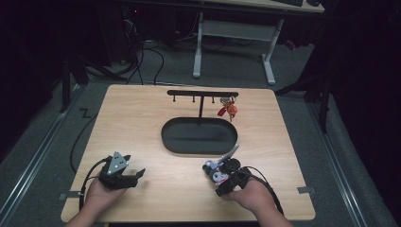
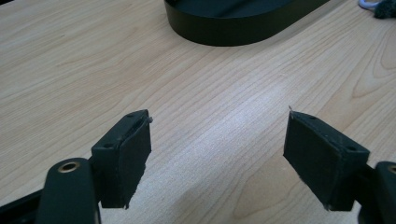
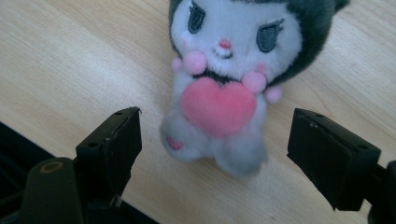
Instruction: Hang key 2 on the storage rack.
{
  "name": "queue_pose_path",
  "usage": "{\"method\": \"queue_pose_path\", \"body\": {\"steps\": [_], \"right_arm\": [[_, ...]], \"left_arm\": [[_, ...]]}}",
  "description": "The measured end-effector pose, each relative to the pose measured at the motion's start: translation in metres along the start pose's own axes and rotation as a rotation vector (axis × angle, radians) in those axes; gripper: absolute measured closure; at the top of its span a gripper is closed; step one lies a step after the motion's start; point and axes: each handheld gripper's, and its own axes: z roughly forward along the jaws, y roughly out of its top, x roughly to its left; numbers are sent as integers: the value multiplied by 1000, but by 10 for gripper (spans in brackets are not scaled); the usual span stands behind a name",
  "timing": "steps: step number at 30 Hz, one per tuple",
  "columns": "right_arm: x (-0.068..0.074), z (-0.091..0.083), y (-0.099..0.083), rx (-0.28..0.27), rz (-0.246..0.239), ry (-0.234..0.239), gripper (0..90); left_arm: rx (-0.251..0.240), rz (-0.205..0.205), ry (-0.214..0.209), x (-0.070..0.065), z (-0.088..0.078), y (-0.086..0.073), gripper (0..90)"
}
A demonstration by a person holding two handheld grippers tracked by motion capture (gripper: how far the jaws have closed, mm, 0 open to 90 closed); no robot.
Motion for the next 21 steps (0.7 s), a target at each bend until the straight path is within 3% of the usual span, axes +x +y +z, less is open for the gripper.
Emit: {"method": "queue_pose_path", "body": {"steps": [3, 4, 13, 21], "right_arm": [[1, 6, 2, 15, 36, 3, 190], [-1, 9, 2, 8, 10, 2, 194], [-3, 24, 4, 11, 23, 6, 254], [-2, 26, 6, 8, 13, -4, 341]], "left_arm": [[0, 2, -1, 0, 0, 0, 237], [-1, 1, -2, 0, 0, 0, 237], [2, 10, -7, -1, 1, 1, 237], [4, 10, -7, -1, 1, 1, 237]]}}
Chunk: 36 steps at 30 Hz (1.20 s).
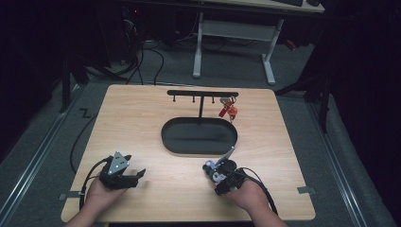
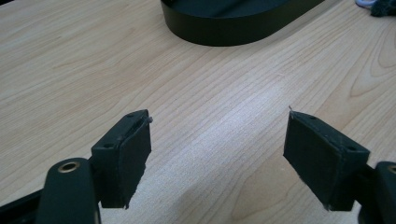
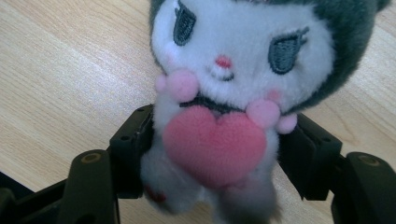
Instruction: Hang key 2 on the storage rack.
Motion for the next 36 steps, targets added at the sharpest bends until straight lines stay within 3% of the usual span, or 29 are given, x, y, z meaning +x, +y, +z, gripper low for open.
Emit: {"method": "queue_pose_path", "body": {"steps": [3, 5, 6, 7, 8, 10, 32, 36], "right_arm": [[0, -1, 0, -5, -11, -5, 380], [2, -4, 0, -10, 9, -9, 436], [0, -5, 0, -27, -12, -17, 453], [2, -7, -1, -23, 18, -18, 460], [-1, -8, 0, -30, -14, -20, 464], [0, -9, -1, -30, -14, -25, 474], [-4, -28, -2, -61, -36, 0, 487], [-5, -33, -2, -57, -15, 1, 487]], "left_arm": [[-2, -2, -1, 0, 0, 0, 237], [-2, -3, -1, 0, 0, 0, 237], [-1, -4, -1, 0, 0, 0, 237], [-2, -5, 0, 0, 0, 0, 237], [-4, -5, 0, 0, 0, 0, 237], [-6, -6, 1, 0, 0, 0, 237], [-5, -6, -5, 0, 0, 0, 236], [-5, -5, -6, 0, 0, 0, 236]]}}
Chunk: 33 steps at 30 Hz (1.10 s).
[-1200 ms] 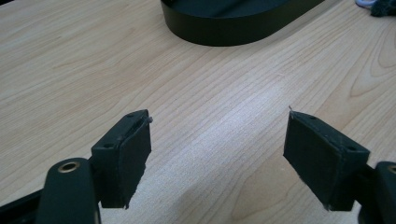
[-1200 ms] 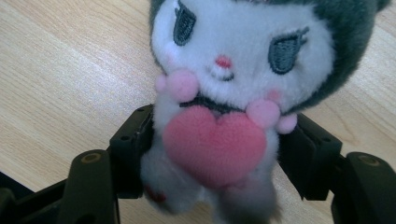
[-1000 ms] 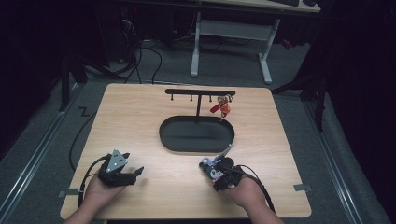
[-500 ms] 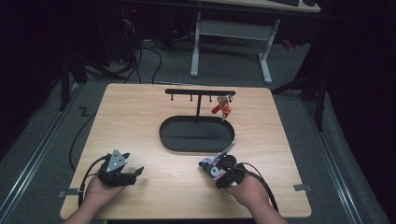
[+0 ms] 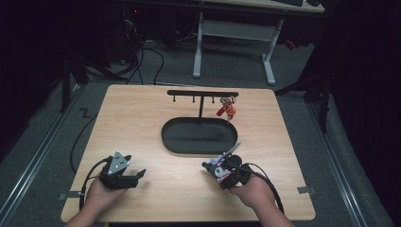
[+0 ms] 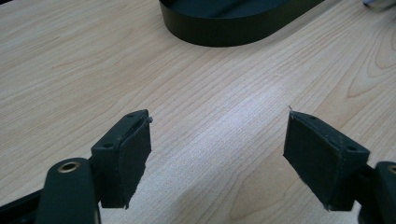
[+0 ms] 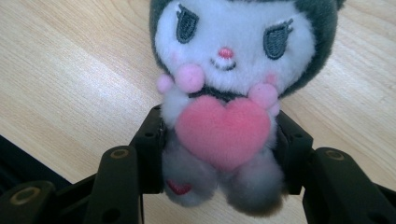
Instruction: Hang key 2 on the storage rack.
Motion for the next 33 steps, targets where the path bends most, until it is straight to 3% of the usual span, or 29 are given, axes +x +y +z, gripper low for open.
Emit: {"method": "queue_pose_path", "body": {"steps": [1, 5, 6, 10, 12, 18, 21, 24, 27, 30, 33], "right_arm": [[-2, -2, 0, -6, -19, 0, 487], [-5, -7, -1, -7, -5, 12, 488], [-6, -8, -1, -7, 18, 23, 488], [-9, -12, -2, -17, -9, 12, 489], [-9, -15, -2, -17, 8, 8, 488], [-15, -25, 0, -40, -12, -5, 488], [-16, -32, 2, -38, 18, -10, 488], [-20, -38, 5, -49, 5, -9, 488], [-22, -45, 8, -50, 29, -12, 487], [-26, -50, 13, -67, 15, -10, 487], [-29, -58, 18, -70, 32, -6, 487]], "left_arm": [[1, 0, -1, 0, 0, 0, 236], [2, 1, -1, 0, 0, 0, 235], [2, 2, -2, 0, 0, 0, 235], [2, 1, -2, 0, 0, 0, 235], [2, 1, -2, 0, 0, 0, 235], [2, 3, -3, 0, 1, 0, 235], [2, 5, -1, 0, 0, 0, 235], [0, 3, -1, 0, 0, 0, 235], [-1, 2, -2, 0, 0, 0, 235], [-1, 2, -2, 0, 0, 0, 235], [-2, 1, -1, 0, 0, 0, 234]]}}
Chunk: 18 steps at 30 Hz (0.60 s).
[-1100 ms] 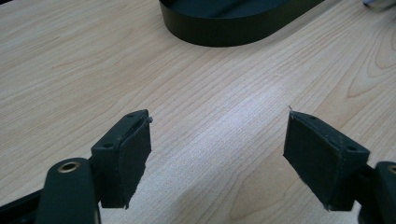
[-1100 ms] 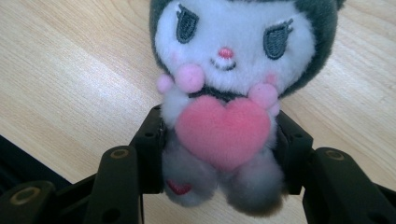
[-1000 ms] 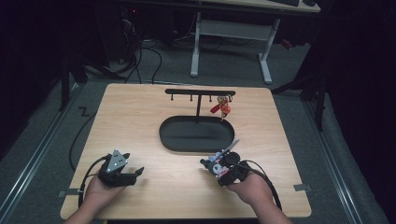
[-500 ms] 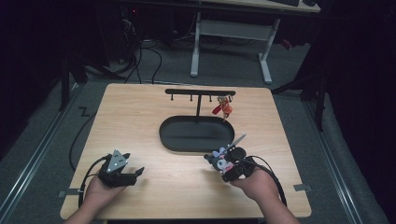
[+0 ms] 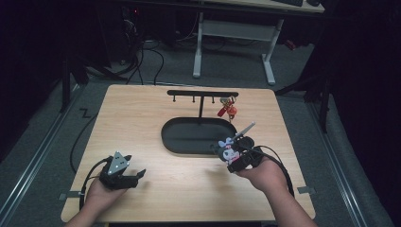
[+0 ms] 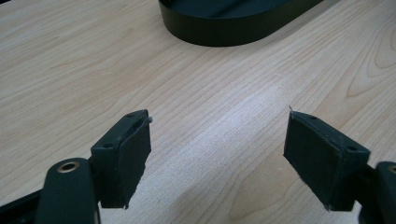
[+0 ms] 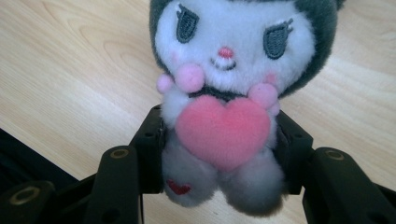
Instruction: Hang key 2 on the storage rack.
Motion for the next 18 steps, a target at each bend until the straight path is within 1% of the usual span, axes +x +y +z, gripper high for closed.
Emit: {"method": "queue_pose_path", "body": {"steps": [3, 4, 9, 12, 16, 18], "right_arm": [[-3, -8, 9, -10, 3, 5, 487], [-4, -10, 12, -12, -4, 2, 487], [-6, -25, 31, -26, 4, 1, 487], [-8, -32, 43, -40, 10, 13, 487], [-9, -41, 59, -46, 3, 3, 487], [-9, -45, 68, -47, 14, 6, 487]], "left_arm": [[-1, -1, -1, 0, 0, 0, 235], [1, 2, -2, 0, 0, 0, 235], [4, 4, -3, 0, 1, 0, 235], [6, 5, -4, 1, 0, 0, 235], [1, -1, -3, 1, 0, -1, 235], [0, -3, -4, 2, -1, -1, 234]]}}
